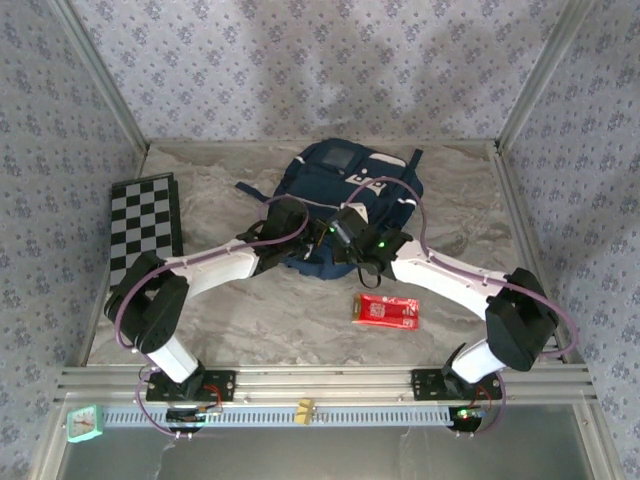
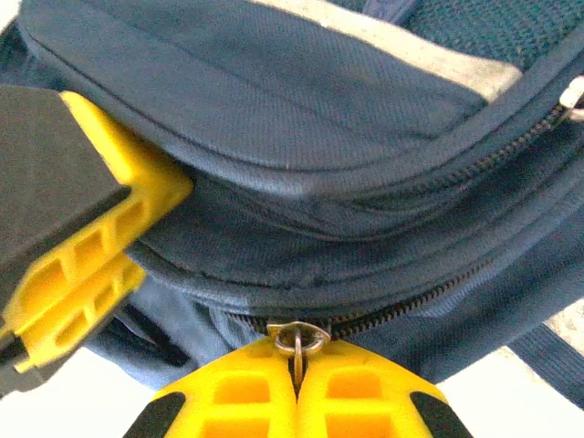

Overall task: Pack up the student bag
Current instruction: Zip the student bag at the top-center of the table.

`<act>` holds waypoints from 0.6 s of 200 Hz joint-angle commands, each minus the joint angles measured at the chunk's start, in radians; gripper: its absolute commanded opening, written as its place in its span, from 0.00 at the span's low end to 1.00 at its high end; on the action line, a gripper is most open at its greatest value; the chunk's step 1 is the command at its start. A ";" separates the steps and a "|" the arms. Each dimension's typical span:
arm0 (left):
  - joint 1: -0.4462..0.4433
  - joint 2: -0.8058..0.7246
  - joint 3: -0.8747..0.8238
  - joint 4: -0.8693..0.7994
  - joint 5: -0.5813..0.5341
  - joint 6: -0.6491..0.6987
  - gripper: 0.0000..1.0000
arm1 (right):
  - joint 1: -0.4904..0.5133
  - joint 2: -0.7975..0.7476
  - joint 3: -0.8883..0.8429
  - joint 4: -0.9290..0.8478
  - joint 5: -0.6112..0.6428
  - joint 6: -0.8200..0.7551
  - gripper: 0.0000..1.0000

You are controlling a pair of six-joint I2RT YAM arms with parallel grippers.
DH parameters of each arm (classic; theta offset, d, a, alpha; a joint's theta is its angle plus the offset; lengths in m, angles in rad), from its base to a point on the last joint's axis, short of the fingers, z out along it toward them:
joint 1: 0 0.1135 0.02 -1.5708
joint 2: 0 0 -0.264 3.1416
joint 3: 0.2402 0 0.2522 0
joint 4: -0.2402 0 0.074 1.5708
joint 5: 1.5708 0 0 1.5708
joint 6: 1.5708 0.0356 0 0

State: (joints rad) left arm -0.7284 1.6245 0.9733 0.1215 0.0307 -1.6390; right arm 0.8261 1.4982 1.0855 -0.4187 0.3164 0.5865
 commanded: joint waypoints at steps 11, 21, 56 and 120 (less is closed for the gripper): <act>0.044 -0.062 0.014 -0.107 -0.088 0.131 0.00 | 0.015 -0.036 0.039 -0.095 0.114 -0.022 0.00; 0.067 -0.091 0.019 -0.181 -0.102 0.173 0.00 | 0.012 -0.053 0.026 -0.124 0.138 -0.027 0.00; 0.184 -0.206 -0.036 -0.263 -0.082 0.327 0.00 | -0.076 -0.098 -0.031 -0.178 0.133 -0.032 0.00; 0.417 -0.254 -0.052 -0.357 0.081 0.553 0.00 | -0.262 -0.083 -0.081 -0.135 0.029 -0.111 0.00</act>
State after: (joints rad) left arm -0.4671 1.4014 0.9337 -0.1333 0.2558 -1.2221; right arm 0.6758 1.4227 1.0321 -0.4076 0.2085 0.5037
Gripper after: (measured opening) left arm 0.063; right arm 0.056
